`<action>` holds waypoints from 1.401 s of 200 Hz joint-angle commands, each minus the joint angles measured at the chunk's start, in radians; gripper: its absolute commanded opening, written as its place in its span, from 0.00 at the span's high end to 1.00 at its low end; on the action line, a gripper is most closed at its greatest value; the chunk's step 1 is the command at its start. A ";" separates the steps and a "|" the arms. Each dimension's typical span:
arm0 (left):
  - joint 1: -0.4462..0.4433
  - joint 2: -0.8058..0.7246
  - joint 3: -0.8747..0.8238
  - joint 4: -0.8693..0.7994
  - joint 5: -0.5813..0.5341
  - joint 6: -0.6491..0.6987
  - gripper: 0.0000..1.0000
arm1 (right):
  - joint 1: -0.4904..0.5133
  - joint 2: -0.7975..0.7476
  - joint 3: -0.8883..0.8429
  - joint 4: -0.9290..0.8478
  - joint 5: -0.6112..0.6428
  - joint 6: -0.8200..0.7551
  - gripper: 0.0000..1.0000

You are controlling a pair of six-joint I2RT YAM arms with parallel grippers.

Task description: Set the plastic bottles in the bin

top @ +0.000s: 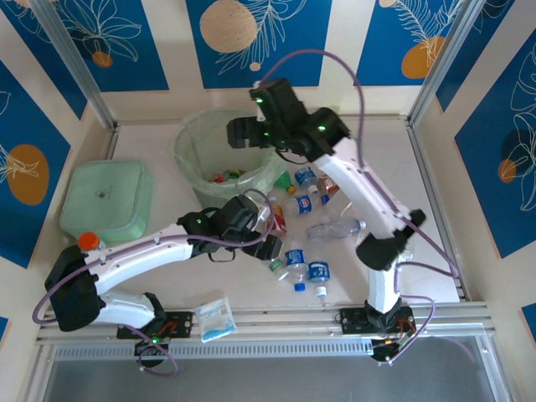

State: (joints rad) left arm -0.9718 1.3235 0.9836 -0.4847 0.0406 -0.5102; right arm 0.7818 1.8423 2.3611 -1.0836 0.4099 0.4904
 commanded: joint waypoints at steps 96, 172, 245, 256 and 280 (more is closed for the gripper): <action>-0.104 0.238 0.412 -0.160 -0.144 0.217 0.00 | -0.556 -0.691 -0.926 0.053 -0.099 0.164 0.09; -0.134 0.195 0.319 -0.098 -0.180 0.190 0.01 | -0.686 -0.758 -1.344 0.164 -0.211 0.223 0.10; -0.133 0.075 0.040 -0.059 -0.150 -0.150 0.02 | -0.688 -0.777 -1.438 0.216 -0.221 0.228 0.13; -0.137 0.075 0.013 -0.057 -0.195 -0.220 0.02 | -0.687 -0.784 -1.443 0.217 -0.220 0.226 0.13; -0.139 0.111 -0.009 -0.013 -0.226 -0.330 0.02 | -0.687 -0.798 -1.448 0.215 -0.214 0.217 0.13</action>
State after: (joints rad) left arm -1.1019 1.4113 0.9863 -0.5491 -0.1371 -0.6682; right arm 0.0978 1.0756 0.9199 -0.8761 0.2153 0.7074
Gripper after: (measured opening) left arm 0.979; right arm 0.871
